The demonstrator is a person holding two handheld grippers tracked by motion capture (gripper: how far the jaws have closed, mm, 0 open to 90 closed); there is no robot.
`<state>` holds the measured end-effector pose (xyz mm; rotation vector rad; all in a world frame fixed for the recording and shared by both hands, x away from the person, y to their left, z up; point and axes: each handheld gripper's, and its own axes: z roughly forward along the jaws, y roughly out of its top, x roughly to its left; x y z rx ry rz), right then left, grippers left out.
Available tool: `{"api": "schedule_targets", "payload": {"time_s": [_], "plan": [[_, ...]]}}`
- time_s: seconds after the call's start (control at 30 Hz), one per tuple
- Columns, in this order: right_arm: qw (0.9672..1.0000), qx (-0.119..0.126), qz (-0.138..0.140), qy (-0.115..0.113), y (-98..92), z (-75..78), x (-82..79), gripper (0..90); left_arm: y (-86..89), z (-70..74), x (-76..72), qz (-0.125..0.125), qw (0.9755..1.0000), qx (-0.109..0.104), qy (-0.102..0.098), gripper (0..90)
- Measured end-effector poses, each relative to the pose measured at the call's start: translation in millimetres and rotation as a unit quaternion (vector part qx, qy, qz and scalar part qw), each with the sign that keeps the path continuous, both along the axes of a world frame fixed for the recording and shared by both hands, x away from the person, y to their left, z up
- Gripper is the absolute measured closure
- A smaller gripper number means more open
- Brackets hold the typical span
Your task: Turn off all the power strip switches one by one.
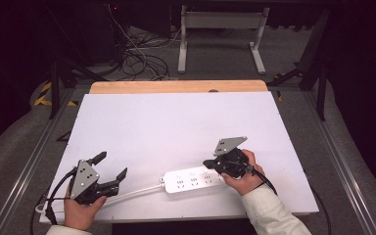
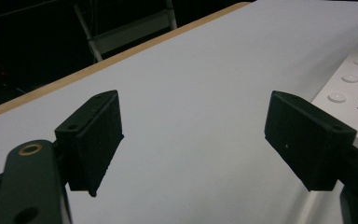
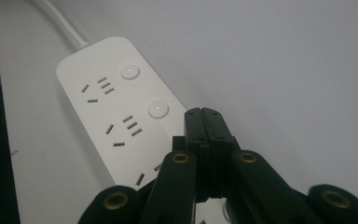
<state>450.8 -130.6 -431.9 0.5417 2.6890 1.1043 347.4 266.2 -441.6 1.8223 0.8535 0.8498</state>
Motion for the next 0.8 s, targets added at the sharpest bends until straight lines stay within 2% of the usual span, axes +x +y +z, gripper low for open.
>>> {"api": "schedule_targets", "payload": {"time_s": [0.13, 0.37, 0.8], "plan": [[1.0000, 0.002, 0.000, 0.003, 1.0, -1.6, 1.0, 90.0, 0.1, -0.1, 0.5, 0.000, 1.0000, -0.001, -0.001, 19.8], [0.9999, -0.011, 0.001, 0.009, 4.9, -10.6, 2.8, 90.0, 0.1, 0.0, -0.1, 0.000, 1.0000, 0.001, 0.000, 19.8], [0.9996, -0.024, 0.003, 0.013, 8.5, -16.1, 2.6, 90.0, -0.1, -0.3, 0.3, 0.001, 1.0000, 0.000, 0.003, 20.3]]}}
